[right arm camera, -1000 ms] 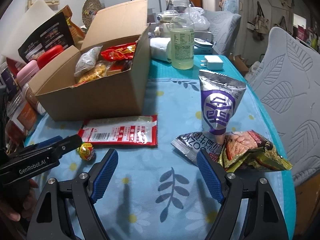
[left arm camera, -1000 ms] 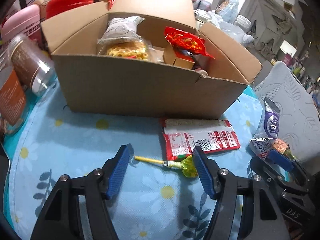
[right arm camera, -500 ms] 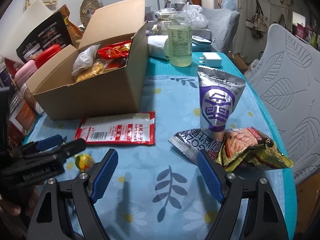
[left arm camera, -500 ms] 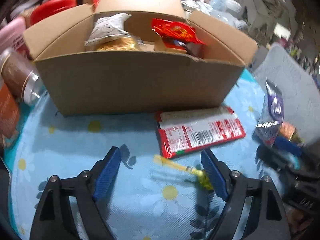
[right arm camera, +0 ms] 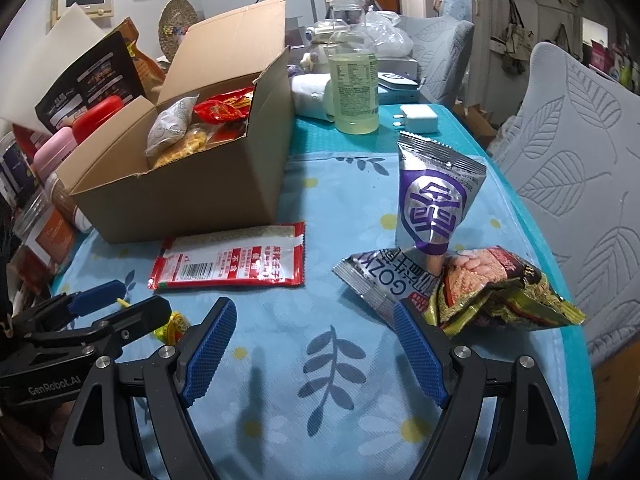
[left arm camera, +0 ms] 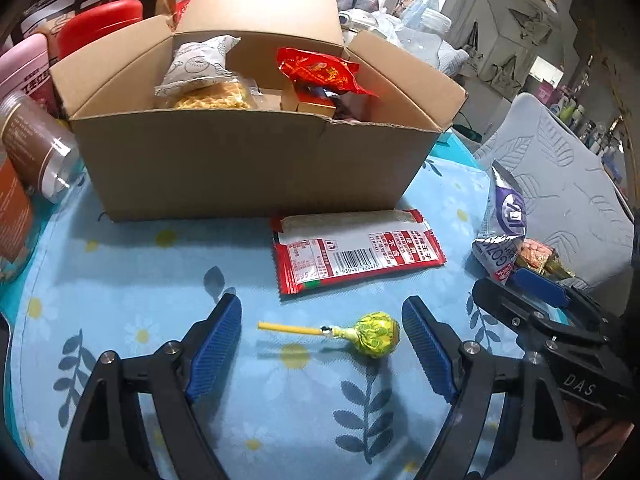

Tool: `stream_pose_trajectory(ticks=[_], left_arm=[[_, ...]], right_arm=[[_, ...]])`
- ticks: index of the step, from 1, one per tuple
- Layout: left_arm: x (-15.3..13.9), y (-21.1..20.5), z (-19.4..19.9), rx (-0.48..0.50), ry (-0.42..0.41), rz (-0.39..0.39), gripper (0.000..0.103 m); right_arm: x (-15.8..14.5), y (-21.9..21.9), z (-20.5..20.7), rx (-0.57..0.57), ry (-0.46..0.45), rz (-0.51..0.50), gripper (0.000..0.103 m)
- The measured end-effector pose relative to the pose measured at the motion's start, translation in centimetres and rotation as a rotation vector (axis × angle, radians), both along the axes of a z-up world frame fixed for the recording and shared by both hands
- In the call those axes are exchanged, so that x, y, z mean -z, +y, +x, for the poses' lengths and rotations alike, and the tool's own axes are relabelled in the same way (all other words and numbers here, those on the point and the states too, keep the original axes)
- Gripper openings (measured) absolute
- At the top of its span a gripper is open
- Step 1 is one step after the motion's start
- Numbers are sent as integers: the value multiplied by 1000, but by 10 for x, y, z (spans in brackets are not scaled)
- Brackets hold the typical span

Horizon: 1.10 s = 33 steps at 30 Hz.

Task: Organize snacks
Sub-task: 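Move the left gripper down around the green lollipop on the cloth, then close the left gripper on the green lollipop head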

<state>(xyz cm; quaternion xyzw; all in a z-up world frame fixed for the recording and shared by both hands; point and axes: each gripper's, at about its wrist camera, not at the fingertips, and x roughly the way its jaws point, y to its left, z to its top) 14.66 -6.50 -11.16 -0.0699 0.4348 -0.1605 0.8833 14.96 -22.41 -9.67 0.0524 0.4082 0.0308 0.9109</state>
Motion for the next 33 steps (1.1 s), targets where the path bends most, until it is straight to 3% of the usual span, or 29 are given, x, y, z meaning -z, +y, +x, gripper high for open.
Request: stream_pose_trajectory(ticks=[9, 15, 25, 28, 31, 33], left_arm=[[4, -11, -6, 23, 11, 21, 83], [11, -20, -7, 27, 8, 83, 83], [16, -34, -7, 8, -32, 258, 83], [16, -31, -6, 10, -28, 240, 83], [14, -26, -7, 5, -34, 223, 71], [13, -25, -8, 5, -36, 225, 54]], right_arm=[[1, -5, -6, 6, 2, 3, 82], [1, -8, -8, 16, 5, 2, 81], [2, -11, -10, 30, 15, -16, 82], [2, -14, -12, 41, 16, -15, 82], [2, -18, -14, 52, 16, -12, 82], [1, -20, -16, 58, 15, -13, 82]])
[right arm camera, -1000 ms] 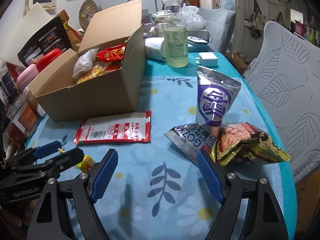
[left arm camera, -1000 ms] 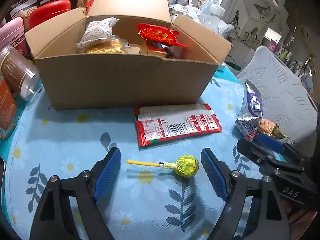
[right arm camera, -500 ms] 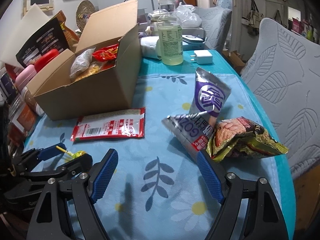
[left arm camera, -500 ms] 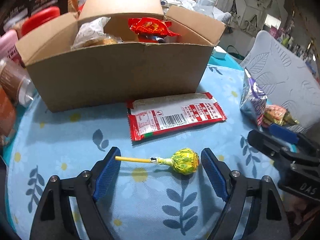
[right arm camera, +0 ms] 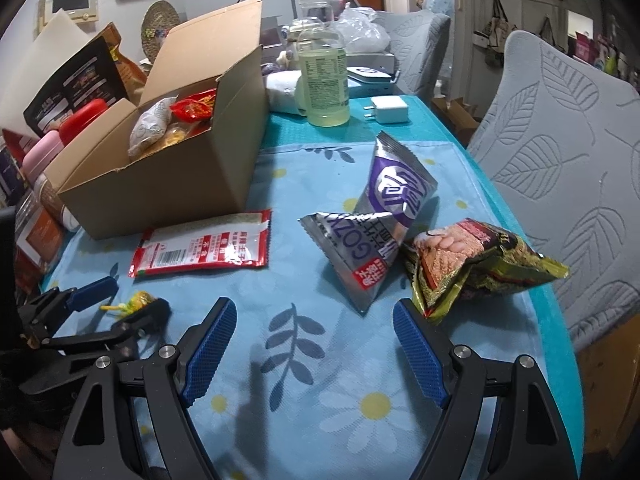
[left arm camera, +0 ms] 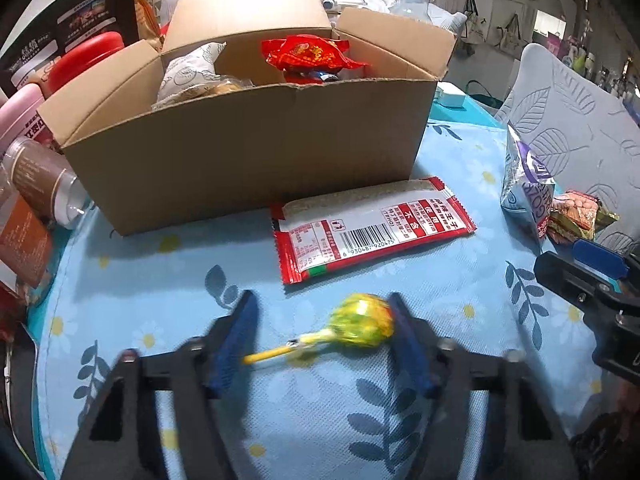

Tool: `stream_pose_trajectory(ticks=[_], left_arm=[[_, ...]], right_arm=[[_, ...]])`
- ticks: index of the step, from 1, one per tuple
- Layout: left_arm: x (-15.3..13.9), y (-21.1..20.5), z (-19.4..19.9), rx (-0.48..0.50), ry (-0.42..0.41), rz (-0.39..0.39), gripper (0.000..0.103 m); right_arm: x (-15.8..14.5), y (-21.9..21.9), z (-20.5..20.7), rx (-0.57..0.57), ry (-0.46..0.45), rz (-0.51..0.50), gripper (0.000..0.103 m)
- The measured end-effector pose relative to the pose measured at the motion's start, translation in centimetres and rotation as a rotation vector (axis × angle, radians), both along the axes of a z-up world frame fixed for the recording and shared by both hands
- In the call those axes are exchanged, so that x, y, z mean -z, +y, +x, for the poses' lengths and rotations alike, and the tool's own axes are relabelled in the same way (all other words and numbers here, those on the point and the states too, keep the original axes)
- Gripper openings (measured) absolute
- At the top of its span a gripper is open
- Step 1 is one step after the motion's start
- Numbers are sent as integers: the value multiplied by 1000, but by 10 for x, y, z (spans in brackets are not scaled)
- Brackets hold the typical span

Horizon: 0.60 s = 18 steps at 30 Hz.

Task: Organize snacks
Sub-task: 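Close the left gripper on the green lollipop head, then grasp the gold-green nut snack bag with the right gripper while the left holds the lollipop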

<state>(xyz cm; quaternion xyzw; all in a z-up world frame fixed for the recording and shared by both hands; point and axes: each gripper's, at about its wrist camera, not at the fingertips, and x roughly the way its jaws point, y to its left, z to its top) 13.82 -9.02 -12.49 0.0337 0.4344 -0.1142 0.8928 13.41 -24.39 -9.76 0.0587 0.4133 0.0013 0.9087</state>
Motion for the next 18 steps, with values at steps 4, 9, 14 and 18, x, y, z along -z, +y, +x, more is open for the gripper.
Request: stream_pose_trajectory(ticks=[4, 9, 14, 18], left_arm=[[-3, 2, -1, 9, 12, -30, 43], [-7, -2, -9, 26, 1, -34, 42], [-17, -10, -18, 68, -10, -52, 41], [-23, -19, -24, 101, -20, -51, 41]], right_arm=[[-2, -2, -3, 6, -4, 1, 82], [-6, -11, -9, 33, -17, -11, 82], [-12, -25, -18, 80, -41, -20, 82], [-17, -38, -23, 128, -54, -44, 82]])
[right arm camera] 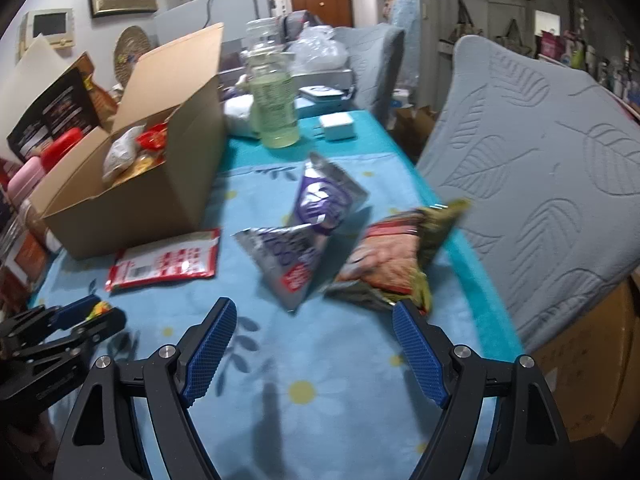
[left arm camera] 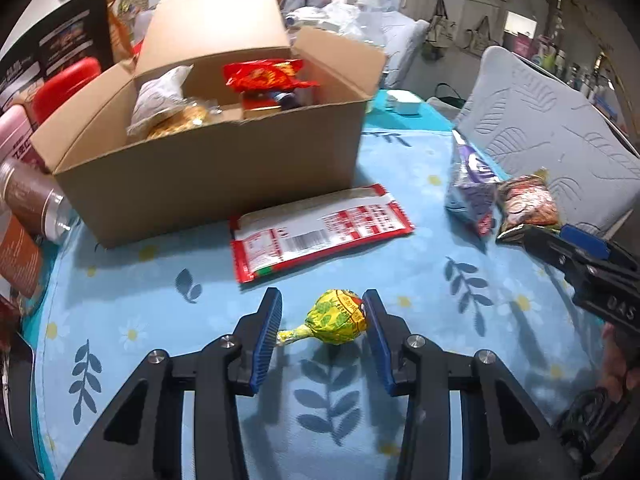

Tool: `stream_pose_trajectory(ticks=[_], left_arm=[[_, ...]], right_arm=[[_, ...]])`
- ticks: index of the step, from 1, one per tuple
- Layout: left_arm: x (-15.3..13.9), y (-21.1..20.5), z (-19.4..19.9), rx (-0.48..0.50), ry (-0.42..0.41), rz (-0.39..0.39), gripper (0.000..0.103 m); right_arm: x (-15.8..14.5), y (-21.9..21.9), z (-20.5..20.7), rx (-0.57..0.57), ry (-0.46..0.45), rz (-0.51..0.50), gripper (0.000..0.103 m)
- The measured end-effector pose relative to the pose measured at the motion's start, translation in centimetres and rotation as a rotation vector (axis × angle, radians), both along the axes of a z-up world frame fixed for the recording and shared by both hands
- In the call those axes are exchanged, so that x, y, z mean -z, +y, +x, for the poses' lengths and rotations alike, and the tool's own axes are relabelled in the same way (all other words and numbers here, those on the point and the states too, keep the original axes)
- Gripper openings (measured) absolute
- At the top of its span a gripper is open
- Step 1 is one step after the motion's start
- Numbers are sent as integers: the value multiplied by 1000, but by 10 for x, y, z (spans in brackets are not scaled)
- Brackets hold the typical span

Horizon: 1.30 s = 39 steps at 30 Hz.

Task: Organize snacks
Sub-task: 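Grasp the gold-green nut snack bag with the right gripper while the left holds the lollipop, then lift the lollipop and nut bag and carry both toward the cardboard box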

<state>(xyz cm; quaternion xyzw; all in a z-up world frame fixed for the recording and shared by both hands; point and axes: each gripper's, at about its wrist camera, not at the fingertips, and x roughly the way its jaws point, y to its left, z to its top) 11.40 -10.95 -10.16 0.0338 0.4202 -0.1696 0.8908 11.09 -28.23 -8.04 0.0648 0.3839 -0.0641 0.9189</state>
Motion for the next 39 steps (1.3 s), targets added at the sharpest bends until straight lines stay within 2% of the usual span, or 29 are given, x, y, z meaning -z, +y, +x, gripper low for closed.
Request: stream_pose_trajectory(ticks=[9, 13, 17, 19, 22, 25, 34, 39], left_arm=[[6, -21, -1, 58, 13, -21, 41], [12, -19, 4, 57, 31, -28, 41], [17, -18, 9, 60, 36, -19, 41], [17, -18, 10, 65, 31, -8, 41], [17, -16, 10, 71, 29, -12, 41], [17, -14, 10, 77, 30, -14, 41], [16, 13, -6, 44, 48, -17, 41], [14, 37, -22, 6, 46, -1, 41]], right_arm=[[-3, -24, 2, 80, -8, -50, 81], [14, -31, 23, 57, 33, -53, 72], [27, -35, 40, 61, 63, -27, 71], [32, -35, 47, 54, 84, -27, 58], [33, -32, 50, 41, 77, -27, 47], [29, -27, 44, 41, 67, -49, 41], [29, 13, 4, -60, 92, -18, 41], [30, 48, -19, -158, 92, 11, 41]])
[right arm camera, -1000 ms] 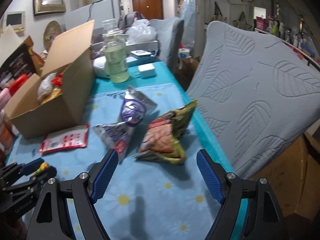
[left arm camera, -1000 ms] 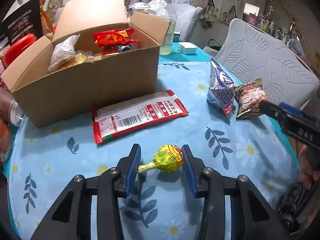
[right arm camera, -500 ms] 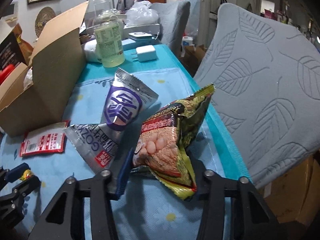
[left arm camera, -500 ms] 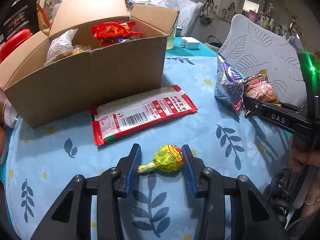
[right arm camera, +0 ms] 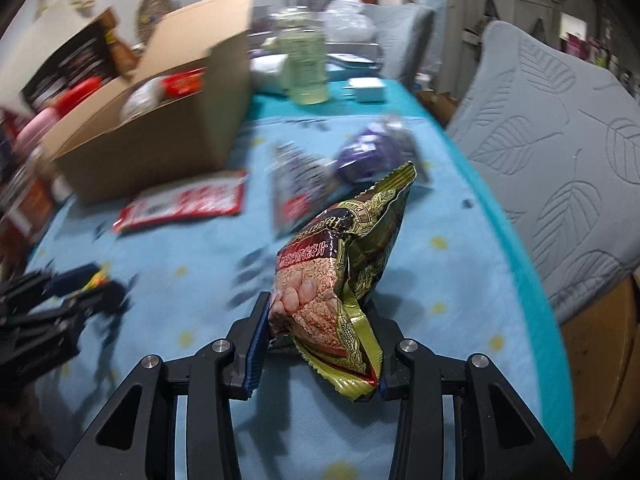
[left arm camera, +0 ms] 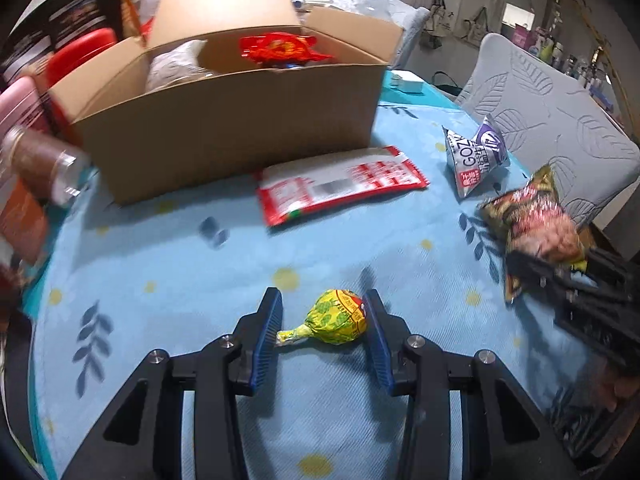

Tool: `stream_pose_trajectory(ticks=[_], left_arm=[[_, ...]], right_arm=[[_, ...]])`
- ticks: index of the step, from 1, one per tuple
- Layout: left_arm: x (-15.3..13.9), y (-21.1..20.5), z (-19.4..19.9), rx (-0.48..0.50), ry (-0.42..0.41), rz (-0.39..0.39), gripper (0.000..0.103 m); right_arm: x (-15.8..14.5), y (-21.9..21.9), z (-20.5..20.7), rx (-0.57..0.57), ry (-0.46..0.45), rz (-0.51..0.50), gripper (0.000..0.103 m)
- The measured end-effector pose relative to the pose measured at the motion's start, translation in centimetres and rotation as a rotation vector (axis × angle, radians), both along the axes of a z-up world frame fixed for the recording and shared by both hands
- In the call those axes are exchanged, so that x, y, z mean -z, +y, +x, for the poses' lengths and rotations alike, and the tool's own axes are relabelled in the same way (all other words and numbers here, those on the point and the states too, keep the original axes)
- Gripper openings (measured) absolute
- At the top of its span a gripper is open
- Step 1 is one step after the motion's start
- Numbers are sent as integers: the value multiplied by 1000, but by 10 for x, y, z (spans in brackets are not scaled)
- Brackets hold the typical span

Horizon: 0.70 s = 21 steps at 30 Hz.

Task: Organize snacks
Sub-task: 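Lift the lollipop and nut bag and carry both toward the cardboard box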

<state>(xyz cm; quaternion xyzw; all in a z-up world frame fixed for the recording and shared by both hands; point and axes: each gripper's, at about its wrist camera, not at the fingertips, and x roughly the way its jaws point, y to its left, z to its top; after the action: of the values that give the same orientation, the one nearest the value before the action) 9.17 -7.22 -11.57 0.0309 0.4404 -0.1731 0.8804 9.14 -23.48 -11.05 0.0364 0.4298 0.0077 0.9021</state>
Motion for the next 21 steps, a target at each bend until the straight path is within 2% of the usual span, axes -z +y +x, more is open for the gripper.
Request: stream_pose_trajectory(ticks=[5, 14, 21], left_arm=[[-7, 31, -18, -47, -4, -14, 41], [2, 71, -39, -124, 27, -20, 41], [7, 72, -46, -129, 15, 53, 42]], right_arm=[[2, 33, -14, -96, 8, 70, 41], [6, 90, -34, -274, 27, 90, 41], [6, 100, -35, -267, 23, 39, 45]])
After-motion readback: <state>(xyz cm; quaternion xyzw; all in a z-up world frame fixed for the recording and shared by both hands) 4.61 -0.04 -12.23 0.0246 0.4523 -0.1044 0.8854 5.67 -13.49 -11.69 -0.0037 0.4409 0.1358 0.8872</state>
